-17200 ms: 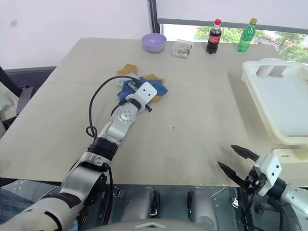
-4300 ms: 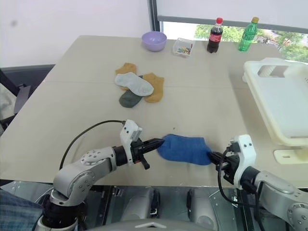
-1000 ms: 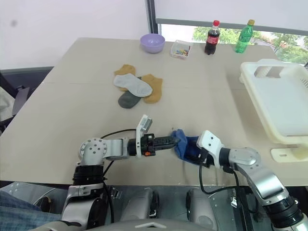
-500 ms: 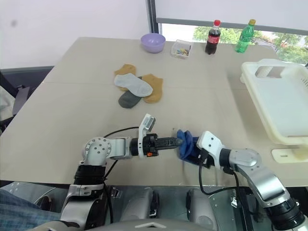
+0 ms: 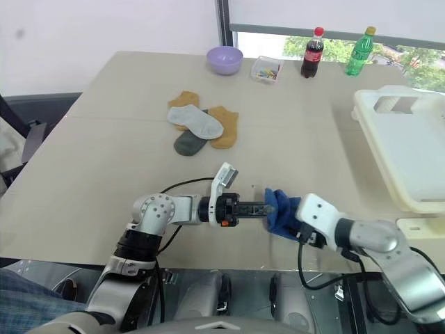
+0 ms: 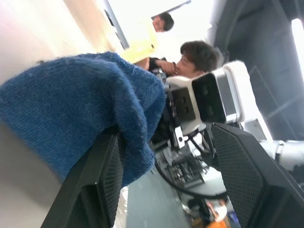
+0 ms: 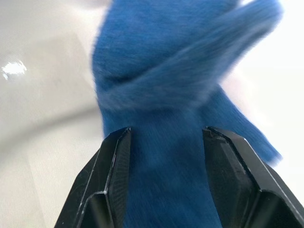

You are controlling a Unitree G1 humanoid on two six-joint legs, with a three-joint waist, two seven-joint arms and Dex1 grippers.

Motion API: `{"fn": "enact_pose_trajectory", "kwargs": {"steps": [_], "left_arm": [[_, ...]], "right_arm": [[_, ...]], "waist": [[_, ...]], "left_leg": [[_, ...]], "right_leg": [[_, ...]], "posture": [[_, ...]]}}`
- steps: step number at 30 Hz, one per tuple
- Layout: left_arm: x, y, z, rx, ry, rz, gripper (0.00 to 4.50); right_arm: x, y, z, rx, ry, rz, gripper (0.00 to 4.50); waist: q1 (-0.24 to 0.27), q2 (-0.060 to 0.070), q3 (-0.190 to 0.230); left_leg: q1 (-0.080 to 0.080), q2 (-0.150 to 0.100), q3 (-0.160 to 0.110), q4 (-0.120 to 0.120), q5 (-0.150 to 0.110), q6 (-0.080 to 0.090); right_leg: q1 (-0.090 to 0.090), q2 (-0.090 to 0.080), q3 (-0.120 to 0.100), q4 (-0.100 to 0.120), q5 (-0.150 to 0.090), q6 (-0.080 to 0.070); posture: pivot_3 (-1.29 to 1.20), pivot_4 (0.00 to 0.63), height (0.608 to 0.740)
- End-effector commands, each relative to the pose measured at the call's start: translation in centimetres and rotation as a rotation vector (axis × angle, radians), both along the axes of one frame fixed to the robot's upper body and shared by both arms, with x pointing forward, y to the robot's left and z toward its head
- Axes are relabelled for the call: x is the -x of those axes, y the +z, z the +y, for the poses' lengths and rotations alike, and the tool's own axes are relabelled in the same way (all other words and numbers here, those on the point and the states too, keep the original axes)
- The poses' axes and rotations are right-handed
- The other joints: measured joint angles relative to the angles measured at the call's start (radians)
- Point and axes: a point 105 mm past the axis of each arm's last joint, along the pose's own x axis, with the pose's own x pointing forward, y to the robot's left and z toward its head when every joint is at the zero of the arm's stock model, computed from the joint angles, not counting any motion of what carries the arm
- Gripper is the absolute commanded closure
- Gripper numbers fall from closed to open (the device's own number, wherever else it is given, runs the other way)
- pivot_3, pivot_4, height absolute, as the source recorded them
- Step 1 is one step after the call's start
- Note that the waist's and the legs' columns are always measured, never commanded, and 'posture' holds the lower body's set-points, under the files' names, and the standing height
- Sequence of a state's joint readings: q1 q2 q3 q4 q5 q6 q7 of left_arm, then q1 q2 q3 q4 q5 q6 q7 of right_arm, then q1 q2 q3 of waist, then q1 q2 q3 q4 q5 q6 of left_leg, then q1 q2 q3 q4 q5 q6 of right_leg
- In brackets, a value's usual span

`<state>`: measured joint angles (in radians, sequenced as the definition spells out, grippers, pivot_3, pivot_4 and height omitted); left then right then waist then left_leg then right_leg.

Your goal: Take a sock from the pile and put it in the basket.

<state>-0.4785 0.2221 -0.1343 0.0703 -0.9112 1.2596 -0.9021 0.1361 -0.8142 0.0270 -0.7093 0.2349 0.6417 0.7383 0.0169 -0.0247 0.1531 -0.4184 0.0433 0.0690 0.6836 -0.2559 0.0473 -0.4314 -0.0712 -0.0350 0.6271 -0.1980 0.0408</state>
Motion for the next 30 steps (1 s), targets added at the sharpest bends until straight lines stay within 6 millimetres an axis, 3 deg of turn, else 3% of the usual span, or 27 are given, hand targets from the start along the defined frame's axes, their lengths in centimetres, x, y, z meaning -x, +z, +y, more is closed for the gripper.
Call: {"fn": "enact_pose_trajectory", "kwargs": {"steps": [1, 5, 9, 10, 14, 23, 26, 30], "left_arm": [[0.5, -0.7, -0.8, -0.014, -0.061, -0.074, 1.49], [0.2, -0.9, -1.6, 0.012, -0.087, -0.117, 1.49], [0.1, -1.0, -2.2, 0.031, -0.109, -0.166, 1.44], [0.0, -1.2, -2.3, 0.029, -0.113, -0.171, 1.44], [-0.1, -1.5, -2.7, 0.024, -0.125, -0.184, 1.44], [-0.2, -1.7, -2.9, 0.029, -0.129, -0.183, 1.44], [-0.2, -1.7, -2.9, 0.03, -0.126, -0.185, 1.44], [-0.2, -1.7, -2.8, 0.033, -0.119, -0.184, 1.44]], "right_arm": [[0.5, 1.8, -1.4, -0.05, -0.091, -0.031, 2.04], [1.5, 2.6, -3.8, -0.124, -0.198, 0.006, 2.04], [0.9, 4.3, -3.4, -0.303, -0.251, -0.003, 0.23], [0.8, 4.7, -3.0, -0.344, -0.25, 0.0, 0.05], [0.1, 5.4, -2.0, -0.414, -0.263, 0.012, 0.05], [-2.2, 3.5, 0.3, -0.419, -0.31, 0.092, 0.05], [-2.1, 2.5, 0.5, -0.39, -0.313, 0.129, 0.05], [-2.0, 0.6, -0.7, -0.364, -0.405, 0.193, 0.05]], "waist": [[0.0, 0.0, 0.0], [0.001, 0.0, 0.0], [-0.004, 0.0, 0.0], [-0.004, 0.001, 0.0], [-0.002, 0.002, 0.001], [-0.002, 0.002, 0.001], [-0.002, 0.002, 0.001], [-0.001, 0.002, 0.001]], "left_leg": [[0.0, 0.0, 0.0, 0.0, 0.0, 0.0], [0.0, 0.0, 0.0, 0.0, 0.0, 0.0], [0.001, 0.001, 0.001, 0.0, 0.0, 0.0], [0.001, 0.001, 0.001, 0.0, 0.0, 0.0], [0.001, 0.002, 0.0, 0.0, 0.0, 0.0], [-0.001, 0.0, 0.0, -0.001, 0.0, 0.001], [-0.001, 0.0, 0.0, 0.0, 0.0, 0.001], [-0.001, 0.0, 0.0, 0.0, -0.001, 0.001]], "right_leg": [[0.0, 0.0, 0.0, 0.0, 0.0, 0.0], [0.0, 0.0, 0.0, 0.0, 0.0, 0.0], [0.0, 0.0, 0.001, 0.0, 0.0, 0.001], [0.0, 0.0, 0.001, 0.0, 0.0, 0.001], [0.0, 0.001, 0.0, 0.0, 0.0, 0.001], [-0.001, 0.0, 0.0, -0.001, 0.0, 0.0], [-0.001, 0.0, 0.0, -0.001, 0.0, 0.0], [-0.001, 0.0, 0.0, -0.001, 0.0, 0.0]], "posture": [[0.0, 0.15, 0.736], [0.0, 0.15, 0.736], [0.0, 0.15, 0.736], [0.0, 0.15, 0.736], [0.0, 0.15, 0.736], [0.0, 0.15, 0.736], [0.0, 0.15, 0.736], [0.0, 0.15, 0.736]]}}
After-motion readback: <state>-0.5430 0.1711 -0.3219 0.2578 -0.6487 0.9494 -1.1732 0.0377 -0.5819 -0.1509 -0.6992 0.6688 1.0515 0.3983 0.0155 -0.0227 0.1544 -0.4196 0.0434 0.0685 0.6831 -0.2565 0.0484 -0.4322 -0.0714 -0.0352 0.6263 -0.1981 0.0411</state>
